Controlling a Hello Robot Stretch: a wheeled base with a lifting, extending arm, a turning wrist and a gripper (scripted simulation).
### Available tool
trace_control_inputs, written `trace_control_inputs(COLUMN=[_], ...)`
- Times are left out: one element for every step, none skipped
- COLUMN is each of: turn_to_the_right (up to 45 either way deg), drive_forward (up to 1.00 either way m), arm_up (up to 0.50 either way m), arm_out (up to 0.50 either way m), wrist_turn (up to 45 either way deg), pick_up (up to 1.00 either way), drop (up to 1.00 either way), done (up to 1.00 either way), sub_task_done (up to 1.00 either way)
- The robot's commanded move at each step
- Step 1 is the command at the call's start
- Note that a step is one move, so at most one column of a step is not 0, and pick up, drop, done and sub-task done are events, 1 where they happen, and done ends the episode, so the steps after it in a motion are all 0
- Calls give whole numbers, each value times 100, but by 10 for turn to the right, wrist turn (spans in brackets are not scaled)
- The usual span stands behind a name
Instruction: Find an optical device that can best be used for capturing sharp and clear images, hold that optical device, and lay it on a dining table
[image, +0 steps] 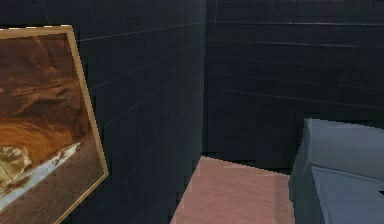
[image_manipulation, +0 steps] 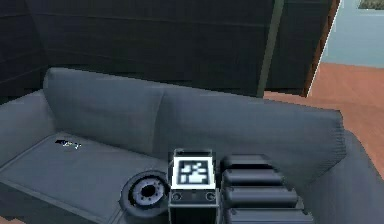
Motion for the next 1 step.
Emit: trace_control_inputs(turn_to_the_right=[-450], drive_forward=[0], arm_up=[0], arm_out=[0], wrist_turn=[0], pick_up=[0], drop=[0], done=[0], sub_task_done=[0])
